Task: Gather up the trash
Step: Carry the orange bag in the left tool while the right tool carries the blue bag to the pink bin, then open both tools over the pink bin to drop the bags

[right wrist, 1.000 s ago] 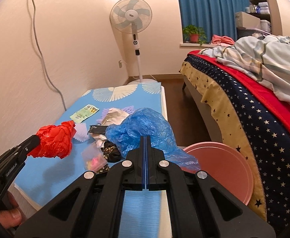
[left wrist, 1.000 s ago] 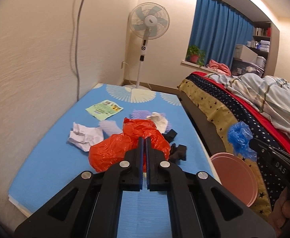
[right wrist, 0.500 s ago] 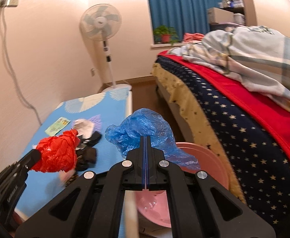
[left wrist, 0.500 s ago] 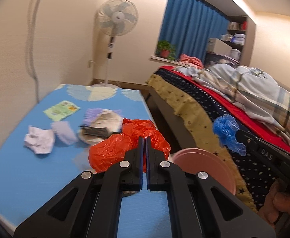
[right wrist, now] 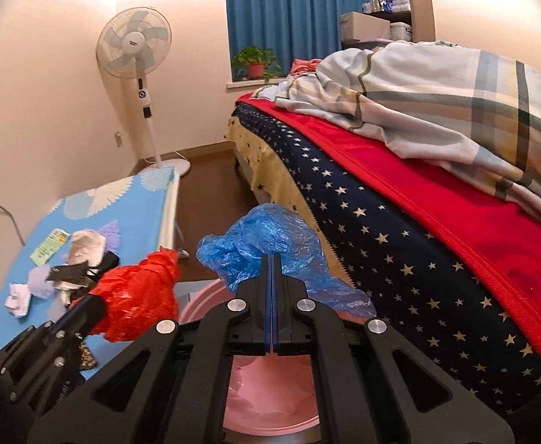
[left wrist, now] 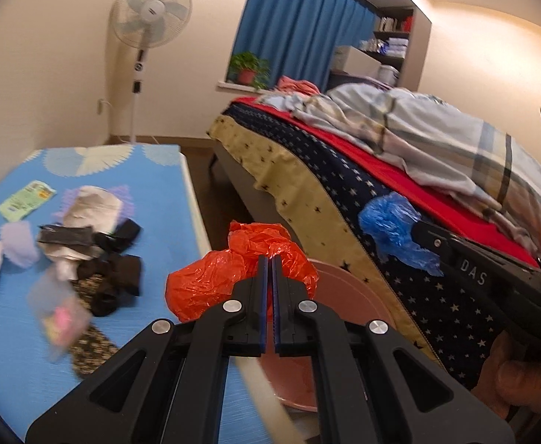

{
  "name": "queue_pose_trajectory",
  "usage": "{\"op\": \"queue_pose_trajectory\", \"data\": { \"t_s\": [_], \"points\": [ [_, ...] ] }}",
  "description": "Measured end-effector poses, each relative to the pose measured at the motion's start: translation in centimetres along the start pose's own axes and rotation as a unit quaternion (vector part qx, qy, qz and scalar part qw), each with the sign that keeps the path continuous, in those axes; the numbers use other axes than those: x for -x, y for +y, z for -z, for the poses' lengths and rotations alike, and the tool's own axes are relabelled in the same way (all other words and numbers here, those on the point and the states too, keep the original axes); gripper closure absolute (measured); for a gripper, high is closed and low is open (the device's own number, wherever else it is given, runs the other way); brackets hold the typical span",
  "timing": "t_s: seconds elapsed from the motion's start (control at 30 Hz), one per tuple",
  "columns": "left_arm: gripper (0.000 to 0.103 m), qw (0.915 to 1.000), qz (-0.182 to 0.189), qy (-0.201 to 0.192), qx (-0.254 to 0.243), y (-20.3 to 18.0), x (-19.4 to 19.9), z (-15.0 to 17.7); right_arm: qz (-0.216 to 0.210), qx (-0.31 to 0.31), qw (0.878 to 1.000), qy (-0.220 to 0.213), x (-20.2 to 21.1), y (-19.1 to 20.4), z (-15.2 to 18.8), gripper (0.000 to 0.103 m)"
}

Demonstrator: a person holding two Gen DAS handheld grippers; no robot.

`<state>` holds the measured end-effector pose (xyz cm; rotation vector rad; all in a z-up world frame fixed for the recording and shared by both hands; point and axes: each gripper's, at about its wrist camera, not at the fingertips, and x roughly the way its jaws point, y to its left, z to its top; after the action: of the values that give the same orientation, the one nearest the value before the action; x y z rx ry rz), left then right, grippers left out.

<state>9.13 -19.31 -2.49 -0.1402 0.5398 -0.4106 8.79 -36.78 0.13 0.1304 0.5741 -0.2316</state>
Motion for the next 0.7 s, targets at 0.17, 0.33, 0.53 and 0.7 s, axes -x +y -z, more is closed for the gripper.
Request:
{"op": "queue_pose_trajectory", "data": {
  "t_s": [0.17,0.33,0.53,0.7],
  "points": [
    [0.101,0.9997,0.015,0.020,0.003,-0.5,-1.7,0.8,0.018,-0.014,1.000,0.012,-1.1,-1.1,0.2,0.103],
    [0.101,0.9992,0.022,0.032,0.008,-0.5,-2.7,1.3,0.027,-0.026,0.999,0.022,-1.9,-1.7,0.4,0.103],
    [0.101,0.9984,0.028,0.047,0.012,-0.4,-3.7,1.9,0.029,-0.028,0.999,0.023,-2.3,-1.7,0.5,0.103],
    [0.101,0.9975,0.035,0.060,0.013,-0.6,-4.4,2.3,0.036,-0.039,0.998,0.026,-2.5,-2.2,0.5,0.103]
  ]
}}
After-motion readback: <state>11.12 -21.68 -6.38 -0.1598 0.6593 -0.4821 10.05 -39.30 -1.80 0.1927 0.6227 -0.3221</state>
